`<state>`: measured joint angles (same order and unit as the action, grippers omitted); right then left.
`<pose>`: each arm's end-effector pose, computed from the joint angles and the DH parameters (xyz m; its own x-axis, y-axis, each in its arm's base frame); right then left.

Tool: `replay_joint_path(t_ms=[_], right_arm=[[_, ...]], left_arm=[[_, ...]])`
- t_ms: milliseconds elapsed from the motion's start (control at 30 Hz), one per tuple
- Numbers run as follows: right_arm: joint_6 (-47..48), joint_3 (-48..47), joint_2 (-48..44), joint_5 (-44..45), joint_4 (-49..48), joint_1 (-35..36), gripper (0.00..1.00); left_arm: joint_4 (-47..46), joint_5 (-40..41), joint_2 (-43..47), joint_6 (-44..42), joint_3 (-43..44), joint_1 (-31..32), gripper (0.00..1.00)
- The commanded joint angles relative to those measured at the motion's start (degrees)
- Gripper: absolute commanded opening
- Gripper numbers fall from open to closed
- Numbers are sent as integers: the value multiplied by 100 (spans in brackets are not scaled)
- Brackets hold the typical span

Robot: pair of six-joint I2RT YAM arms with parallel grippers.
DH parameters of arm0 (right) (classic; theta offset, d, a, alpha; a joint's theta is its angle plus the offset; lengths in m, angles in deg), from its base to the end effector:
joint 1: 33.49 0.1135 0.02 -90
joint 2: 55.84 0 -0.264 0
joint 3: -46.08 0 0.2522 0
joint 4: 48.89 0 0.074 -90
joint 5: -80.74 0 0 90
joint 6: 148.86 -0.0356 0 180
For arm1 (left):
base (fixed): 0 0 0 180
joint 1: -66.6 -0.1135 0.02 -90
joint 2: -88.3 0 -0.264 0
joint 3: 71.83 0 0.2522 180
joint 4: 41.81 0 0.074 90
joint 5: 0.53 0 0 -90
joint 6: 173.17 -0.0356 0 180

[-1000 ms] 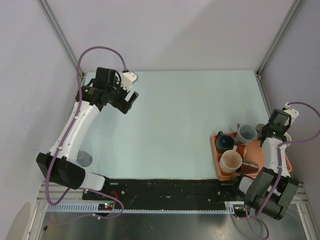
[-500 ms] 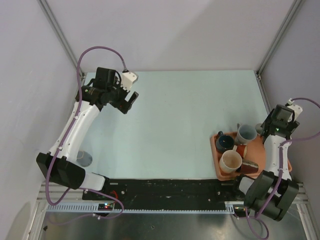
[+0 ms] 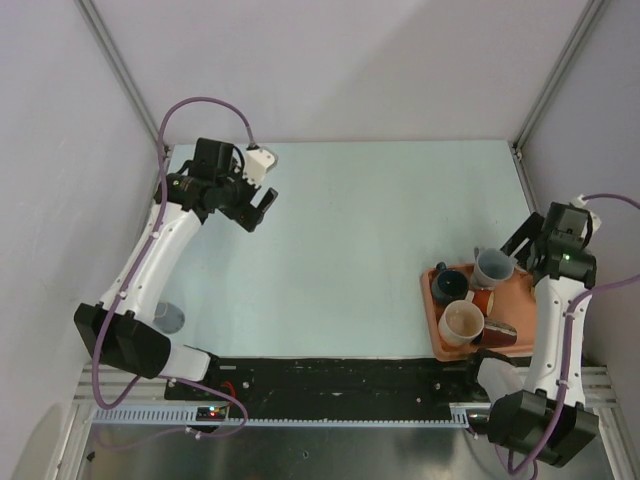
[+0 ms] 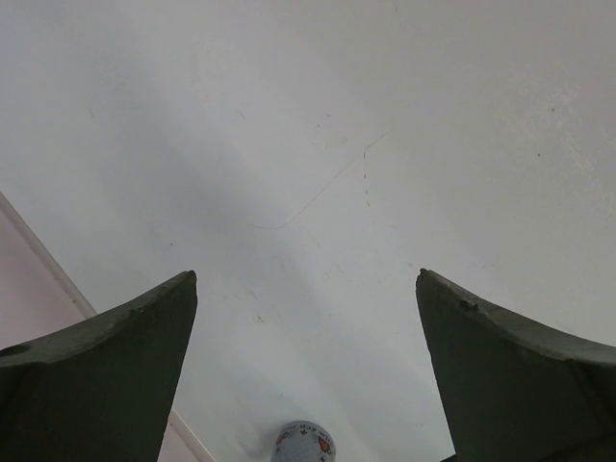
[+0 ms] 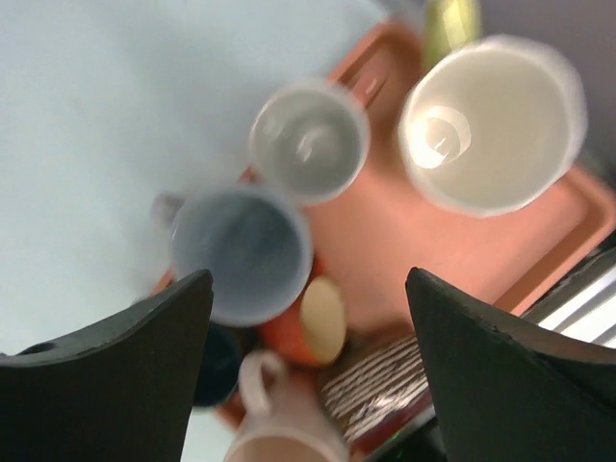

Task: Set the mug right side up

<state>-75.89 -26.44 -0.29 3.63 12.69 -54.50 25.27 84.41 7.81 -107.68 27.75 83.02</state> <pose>0.1738 -0.0753 0.3285 -0.4811 0.4906 -0.7266 0.6679 0.7419 0.0587 0.2753 -0.0844 0.3750 -0.5082 0.5806 -0.6361 0.6034 0.7671 0.2180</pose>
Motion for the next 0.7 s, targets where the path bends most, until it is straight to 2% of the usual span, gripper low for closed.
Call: replay_joint_path(t_ms=[0, 167, 267, 333, 400, 533, 667], right_arm=[[-838, 52, -311, -1314, 1321, 306, 83], [-1279, 700, -739, -2116, 1239, 282, 77], [-1431, 1101, -825, -2227, 1150, 236, 64], [-1501, 1334, -868, -2145, 1136, 227, 60], [-1565, 1438, -933, -2140, 1029, 196, 59], [-1745, 1490, -946, -1738, 843, -24, 67], [-1826, 1603, -803, -1632, 546, -180, 69]], left_arm=[[-57, 10, 63, -158, -143, -23, 98], [-37, 216, -63, -208, -106, -21, 98], [-11, 159, -104, -204, -79, -22, 98], [2, 114, -115, -203, -76, -24, 98], [9, 89, -127, -199, -75, -25, 98], [24, 34, -97, -186, -50, -23, 99], [28, -24, -60, -184, -56, -25, 98]])
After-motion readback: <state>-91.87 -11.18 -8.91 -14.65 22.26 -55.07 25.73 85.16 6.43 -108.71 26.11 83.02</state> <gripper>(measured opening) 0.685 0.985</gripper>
